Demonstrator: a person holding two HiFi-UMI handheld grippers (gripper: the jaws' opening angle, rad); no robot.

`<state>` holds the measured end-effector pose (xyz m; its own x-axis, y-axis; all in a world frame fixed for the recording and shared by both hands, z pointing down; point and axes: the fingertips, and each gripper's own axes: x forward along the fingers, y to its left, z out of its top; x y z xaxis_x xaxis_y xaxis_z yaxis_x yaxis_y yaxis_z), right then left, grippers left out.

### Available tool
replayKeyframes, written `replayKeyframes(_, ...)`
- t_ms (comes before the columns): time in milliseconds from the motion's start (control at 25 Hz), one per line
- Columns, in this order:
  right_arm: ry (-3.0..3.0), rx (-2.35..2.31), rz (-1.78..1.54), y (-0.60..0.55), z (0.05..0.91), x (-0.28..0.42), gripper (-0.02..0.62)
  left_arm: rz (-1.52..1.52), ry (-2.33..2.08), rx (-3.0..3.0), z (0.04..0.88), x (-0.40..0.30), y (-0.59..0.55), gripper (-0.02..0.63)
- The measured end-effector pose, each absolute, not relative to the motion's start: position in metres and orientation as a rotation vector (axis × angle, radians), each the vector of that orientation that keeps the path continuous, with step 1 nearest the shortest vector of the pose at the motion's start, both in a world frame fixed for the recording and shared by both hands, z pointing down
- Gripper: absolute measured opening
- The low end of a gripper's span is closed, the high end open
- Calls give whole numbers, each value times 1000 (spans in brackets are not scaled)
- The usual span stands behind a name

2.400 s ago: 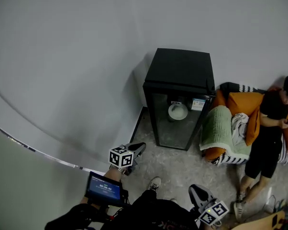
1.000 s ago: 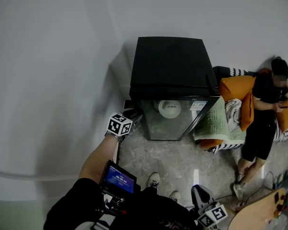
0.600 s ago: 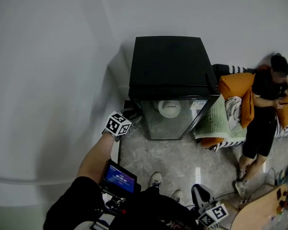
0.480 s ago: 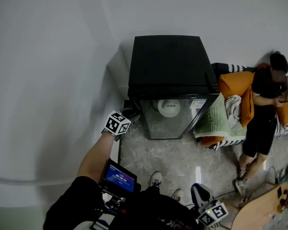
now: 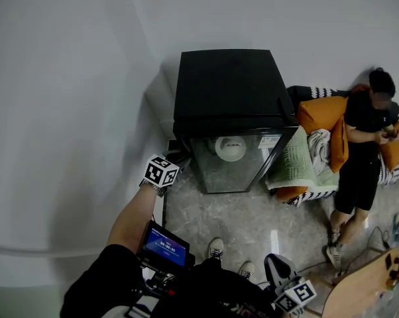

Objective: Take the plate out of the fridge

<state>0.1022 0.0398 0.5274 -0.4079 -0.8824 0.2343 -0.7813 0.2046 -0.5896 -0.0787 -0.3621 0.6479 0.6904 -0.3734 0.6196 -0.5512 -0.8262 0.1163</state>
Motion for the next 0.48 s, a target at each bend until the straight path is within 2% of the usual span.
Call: replayKeyframes(480, 2309, -1594, -963, 37, 527, 101, 15, 844, -759, 2582, 647, -78, -361, 100)
